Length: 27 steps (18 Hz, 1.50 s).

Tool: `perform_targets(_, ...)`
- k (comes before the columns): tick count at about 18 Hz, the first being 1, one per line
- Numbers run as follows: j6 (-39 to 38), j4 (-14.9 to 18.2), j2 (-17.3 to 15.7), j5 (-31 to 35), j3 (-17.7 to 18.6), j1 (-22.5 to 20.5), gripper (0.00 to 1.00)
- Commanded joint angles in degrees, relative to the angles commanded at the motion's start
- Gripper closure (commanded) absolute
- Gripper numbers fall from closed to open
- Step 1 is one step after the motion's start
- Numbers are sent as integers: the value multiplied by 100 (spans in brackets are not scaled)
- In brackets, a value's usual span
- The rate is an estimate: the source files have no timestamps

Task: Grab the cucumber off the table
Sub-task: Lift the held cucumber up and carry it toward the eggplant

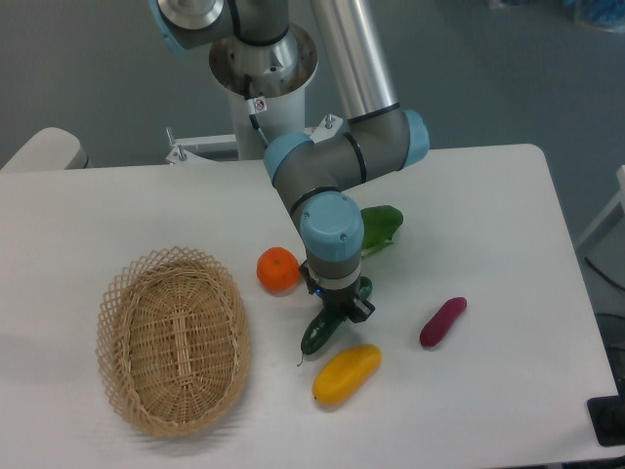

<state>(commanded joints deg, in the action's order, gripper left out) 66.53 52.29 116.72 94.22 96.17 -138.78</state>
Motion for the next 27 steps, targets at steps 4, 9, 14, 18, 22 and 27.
perform_targets(4, 254, 990, -150, -26, -816, -202, 77)
perform_targets(9, 1167, 2074, -255, -219, -1670, -737, 77)
perform_targets(14, 2257, 2180, -422, -878, -1750, -1467, 77)
perform_targets(18, 2838, 2426, -483, -958, -1820, -1784, 77)
perform_targets(22, 3102, 2479, -545, -958, -1821, -1969, 77)
perform_targets(27, 3155, 2523, -615, -949, -1812, -1960, 77)
